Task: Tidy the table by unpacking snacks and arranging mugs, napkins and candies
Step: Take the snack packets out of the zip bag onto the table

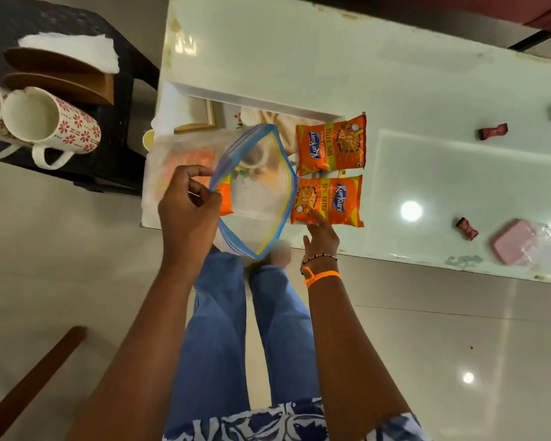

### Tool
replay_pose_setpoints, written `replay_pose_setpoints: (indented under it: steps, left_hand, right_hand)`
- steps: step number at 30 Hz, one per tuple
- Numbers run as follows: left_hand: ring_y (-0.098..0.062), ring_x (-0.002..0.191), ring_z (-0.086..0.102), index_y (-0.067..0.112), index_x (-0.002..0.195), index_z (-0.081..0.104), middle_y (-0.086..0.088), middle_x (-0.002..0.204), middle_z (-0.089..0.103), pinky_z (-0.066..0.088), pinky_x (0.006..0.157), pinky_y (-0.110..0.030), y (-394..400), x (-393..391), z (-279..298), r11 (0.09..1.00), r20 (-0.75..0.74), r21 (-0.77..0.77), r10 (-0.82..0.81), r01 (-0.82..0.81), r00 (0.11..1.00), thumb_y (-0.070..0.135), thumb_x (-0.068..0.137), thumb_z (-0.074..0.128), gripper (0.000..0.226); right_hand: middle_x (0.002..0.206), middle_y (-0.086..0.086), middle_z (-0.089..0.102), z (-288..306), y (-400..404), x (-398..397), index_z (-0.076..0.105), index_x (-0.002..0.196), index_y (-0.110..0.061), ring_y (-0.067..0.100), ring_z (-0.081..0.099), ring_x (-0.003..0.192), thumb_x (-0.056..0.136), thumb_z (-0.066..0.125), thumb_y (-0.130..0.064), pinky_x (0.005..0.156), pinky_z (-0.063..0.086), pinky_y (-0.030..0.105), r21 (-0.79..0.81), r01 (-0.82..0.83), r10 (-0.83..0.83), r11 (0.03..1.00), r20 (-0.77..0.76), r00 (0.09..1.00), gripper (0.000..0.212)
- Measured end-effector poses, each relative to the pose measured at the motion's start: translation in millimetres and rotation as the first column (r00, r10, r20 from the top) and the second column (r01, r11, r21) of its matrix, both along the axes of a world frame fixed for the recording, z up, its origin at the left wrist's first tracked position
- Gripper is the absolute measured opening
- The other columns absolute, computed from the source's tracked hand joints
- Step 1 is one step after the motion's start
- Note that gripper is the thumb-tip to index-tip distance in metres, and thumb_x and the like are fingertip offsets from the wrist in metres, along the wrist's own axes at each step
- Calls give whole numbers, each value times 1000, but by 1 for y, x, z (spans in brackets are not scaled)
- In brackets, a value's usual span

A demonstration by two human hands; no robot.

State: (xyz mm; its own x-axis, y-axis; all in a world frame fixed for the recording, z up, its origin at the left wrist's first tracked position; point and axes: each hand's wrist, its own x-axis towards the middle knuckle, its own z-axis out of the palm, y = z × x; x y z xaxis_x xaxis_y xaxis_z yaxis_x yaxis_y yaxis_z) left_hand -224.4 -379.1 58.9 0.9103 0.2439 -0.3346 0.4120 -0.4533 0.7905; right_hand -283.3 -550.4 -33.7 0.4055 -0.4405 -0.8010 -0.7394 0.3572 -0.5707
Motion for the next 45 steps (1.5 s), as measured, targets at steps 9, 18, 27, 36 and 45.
replay_pose_setpoints:
  steps: [9,18,27,36,45]
  left_hand:
    - [3,52,48,12,100,58,5,60,50,38,53,-8,-16,-9,-8,994,-48,-14,-112,111,993,-2,76,56,28]
    - [-1,53,49,17,100,57,3,63,53,39,53,-8,-15,-12,-11,994,-60,-9,-108,108,992,-2,77,57,30]
    - [-15,63,55,16,101,58,-5,68,56,45,57,-16,-18,-13,-10,995,-66,-26,-95,93,993,-1,79,57,28]
    - [-12,59,52,15,101,57,4,65,51,40,54,-10,-16,-1,-9,997,-39,-29,-68,67,997,1,79,58,26]
    - [-1,50,47,12,100,57,6,63,50,38,49,-9,-17,-8,1,996,-31,-83,8,-11,999,-2,76,57,28]
  right_hand:
    - [134,12,42,-6,-12,12,64,110,-18,36,35,124,76,51,5,101,36,41,-593,-738,700,322,-376,607,43]
    - [123,18,48,-7,-78,83,54,113,-7,34,45,111,78,57,-5,91,28,28,-739,-335,373,584,-121,920,34]
    - [101,17,68,-16,-114,106,64,105,0,29,65,91,85,53,-5,91,53,40,-388,-313,247,867,-212,946,23]
    - [113,20,64,-14,-119,86,60,104,2,33,61,104,81,63,-7,93,50,34,-526,-362,308,770,-190,932,25]
    - [69,4,60,59,-23,70,61,90,5,-2,57,53,86,53,-1,54,45,8,-432,-530,650,730,197,734,11]
